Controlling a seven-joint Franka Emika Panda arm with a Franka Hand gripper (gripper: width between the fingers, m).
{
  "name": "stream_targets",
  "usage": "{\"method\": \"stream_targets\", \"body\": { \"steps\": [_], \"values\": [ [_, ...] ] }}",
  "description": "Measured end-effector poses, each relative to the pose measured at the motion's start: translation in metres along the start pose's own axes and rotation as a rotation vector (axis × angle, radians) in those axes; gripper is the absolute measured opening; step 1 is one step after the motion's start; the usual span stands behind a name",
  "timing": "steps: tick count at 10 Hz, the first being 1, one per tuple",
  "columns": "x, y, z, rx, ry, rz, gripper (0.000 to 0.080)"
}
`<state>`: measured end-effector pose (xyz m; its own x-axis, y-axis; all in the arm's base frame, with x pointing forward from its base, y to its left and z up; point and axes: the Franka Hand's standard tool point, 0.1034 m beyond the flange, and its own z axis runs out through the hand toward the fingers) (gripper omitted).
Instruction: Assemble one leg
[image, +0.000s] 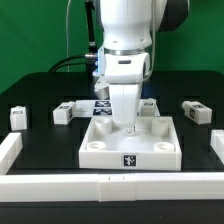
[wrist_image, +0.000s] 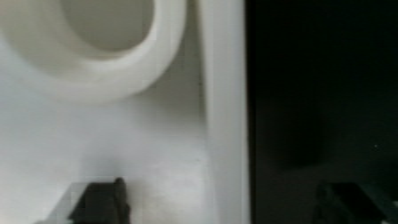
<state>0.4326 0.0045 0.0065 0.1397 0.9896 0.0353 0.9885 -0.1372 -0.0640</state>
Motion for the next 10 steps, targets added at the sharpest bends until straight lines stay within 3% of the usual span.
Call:
{"method": "stream_targets", "body": {
  "steps": [1, 3, 4, 10],
  "values": [
    [-0.0001, 0.0000, 0.0000, 0.000, 0.000, 0.000, 0.0441],
    [-0.0002, -0.0001, 0.0001, 0.000, 0.000, 0.000, 0.0122],
    [0.0001, 0.0019, -0.0011, -0.008, 0.001, 0.000, 0.0058],
    [0.0000, 0.0025, -0.0013, -0.011, 0.002, 0.001, 0.0058]
  ]
}}
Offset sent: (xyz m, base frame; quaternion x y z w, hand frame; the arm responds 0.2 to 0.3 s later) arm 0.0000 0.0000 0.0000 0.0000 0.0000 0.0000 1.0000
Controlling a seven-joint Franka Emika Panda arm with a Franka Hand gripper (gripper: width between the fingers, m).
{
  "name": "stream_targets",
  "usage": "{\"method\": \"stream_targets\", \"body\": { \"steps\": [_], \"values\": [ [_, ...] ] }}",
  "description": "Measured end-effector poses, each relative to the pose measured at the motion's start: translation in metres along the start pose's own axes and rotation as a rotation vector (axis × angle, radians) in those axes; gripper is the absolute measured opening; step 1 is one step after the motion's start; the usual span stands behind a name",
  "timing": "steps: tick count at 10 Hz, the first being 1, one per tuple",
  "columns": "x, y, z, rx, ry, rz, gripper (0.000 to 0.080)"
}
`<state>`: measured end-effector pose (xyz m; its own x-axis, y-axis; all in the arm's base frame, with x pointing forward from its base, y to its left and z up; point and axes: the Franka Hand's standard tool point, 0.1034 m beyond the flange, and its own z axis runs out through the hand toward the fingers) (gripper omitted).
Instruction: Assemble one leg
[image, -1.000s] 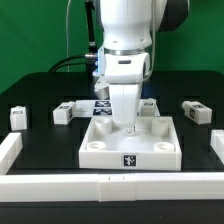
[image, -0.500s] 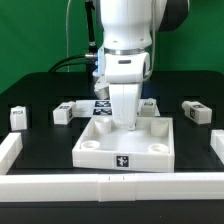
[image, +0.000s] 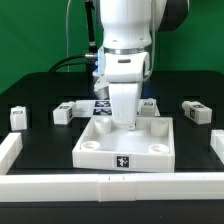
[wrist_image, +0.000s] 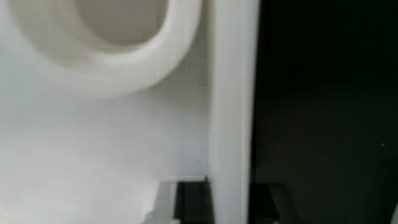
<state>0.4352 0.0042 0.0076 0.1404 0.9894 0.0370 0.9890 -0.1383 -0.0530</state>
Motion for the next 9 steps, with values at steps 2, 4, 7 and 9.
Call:
{"method": "stream_targets", "body": {
  "steps": [2, 4, 7, 9],
  "values": [
    [0.007, 0.005, -0.001, -0.001, 0.004, -0.011, 0.0058],
    [0.030, 0.023, 0.000, -0.012, 0.024, -0.045, 0.0058],
    [0.059, 0.039, 0.001, -0.029, 0.050, -0.059, 0.0057],
    [0.074, 0.042, 0.003, -0.033, 0.050, -0.063, 0.0057]
  ]
}}
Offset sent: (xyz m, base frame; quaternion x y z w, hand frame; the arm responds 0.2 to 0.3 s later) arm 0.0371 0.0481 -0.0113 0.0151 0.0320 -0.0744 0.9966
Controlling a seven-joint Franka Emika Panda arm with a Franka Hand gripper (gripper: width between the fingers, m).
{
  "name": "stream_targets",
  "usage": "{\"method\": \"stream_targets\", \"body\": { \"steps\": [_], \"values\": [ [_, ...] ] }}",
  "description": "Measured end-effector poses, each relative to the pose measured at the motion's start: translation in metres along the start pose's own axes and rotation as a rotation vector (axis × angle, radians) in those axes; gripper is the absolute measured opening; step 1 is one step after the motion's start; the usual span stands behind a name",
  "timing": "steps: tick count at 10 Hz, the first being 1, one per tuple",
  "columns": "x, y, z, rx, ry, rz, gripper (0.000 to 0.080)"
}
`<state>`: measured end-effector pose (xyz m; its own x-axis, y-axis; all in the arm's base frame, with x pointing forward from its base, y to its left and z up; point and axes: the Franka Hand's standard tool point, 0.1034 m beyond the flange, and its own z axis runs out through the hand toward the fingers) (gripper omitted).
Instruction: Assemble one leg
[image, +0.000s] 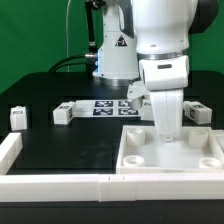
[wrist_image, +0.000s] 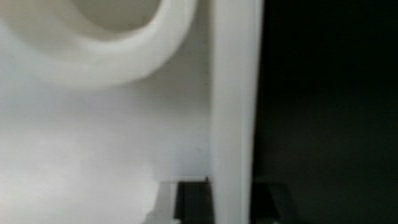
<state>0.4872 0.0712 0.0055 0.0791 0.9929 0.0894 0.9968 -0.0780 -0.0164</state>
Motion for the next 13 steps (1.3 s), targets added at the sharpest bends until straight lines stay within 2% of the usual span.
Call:
{"method": "stream_targets", "body": {
  "steps": [3, 4, 5, 6, 7, 8, 11, 13],
  "values": [
    [-0.0014, -0.0001, 0.0003, -0.001, -0.005, -0.010, 0.0060],
    [-0.0015, -0.0002, 0.0004, 0.000, -0.005, -0.010, 0.0271],
    [-0.0017, -0.0002, 0.0005, 0.000, -0.005, -0.009, 0.0408],
    [-0.0017, -0.0003, 0.0006, 0.000, -0.005, -0.009, 0.0408],
    [-0.0018, -0.0003, 0.0006, 0.000, -0.005, -0.009, 0.0578],
    [-0.0019, -0.0003, 0.0006, 0.000, -0.005, -0.009, 0.0629],
    [-0.0021, -0.0003, 0.0006, 0.000, -0.005, -0.009, 0.0646],
    [-0.0064, -0.0080, -0.0034, 0.000, -0.009, 0.016, 0.0649]
  ]
}}
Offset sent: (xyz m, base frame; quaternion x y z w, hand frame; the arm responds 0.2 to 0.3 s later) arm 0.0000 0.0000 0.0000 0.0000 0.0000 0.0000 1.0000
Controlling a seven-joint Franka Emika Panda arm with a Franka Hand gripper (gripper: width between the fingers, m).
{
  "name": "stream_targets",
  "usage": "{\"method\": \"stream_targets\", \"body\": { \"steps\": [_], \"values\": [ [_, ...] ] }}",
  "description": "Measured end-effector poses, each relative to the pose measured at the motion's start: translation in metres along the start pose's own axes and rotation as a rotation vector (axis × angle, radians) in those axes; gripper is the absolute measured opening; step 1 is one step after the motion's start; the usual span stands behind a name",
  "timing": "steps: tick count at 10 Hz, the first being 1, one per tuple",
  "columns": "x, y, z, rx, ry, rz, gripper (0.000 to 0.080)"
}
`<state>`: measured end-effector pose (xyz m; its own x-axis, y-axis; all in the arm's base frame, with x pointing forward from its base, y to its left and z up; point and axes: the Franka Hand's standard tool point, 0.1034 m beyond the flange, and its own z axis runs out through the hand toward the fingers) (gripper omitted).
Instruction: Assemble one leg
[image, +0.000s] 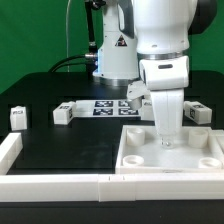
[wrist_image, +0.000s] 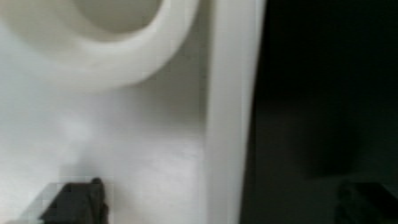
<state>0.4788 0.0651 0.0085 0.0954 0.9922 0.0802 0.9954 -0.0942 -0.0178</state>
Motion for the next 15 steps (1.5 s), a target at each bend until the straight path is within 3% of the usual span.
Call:
{"method": "stream_targets", "body": {
  "steps": [2, 5, 7, 10, 11, 15],
  "values": [
    [-0.001, -0.017, -0.018, -0.017, -0.011, 0.082, 0.0649],
    [0.010, -0.041, -0.041, -0.037, -0.026, 0.218, 0.0649],
    [0.010, -0.042, -0.040, -0.034, -0.024, 0.263, 0.0649],
    [0.011, -0.042, -0.038, -0.034, -0.005, 0.612, 0.0649],
    [0.008, -0.043, -0.033, -0.063, 0.029, 0.724, 0.0649],
    [0.030, -0.065, -0.025, -0.055, 0.061, 1.172, 0.0649]
  ]
}}
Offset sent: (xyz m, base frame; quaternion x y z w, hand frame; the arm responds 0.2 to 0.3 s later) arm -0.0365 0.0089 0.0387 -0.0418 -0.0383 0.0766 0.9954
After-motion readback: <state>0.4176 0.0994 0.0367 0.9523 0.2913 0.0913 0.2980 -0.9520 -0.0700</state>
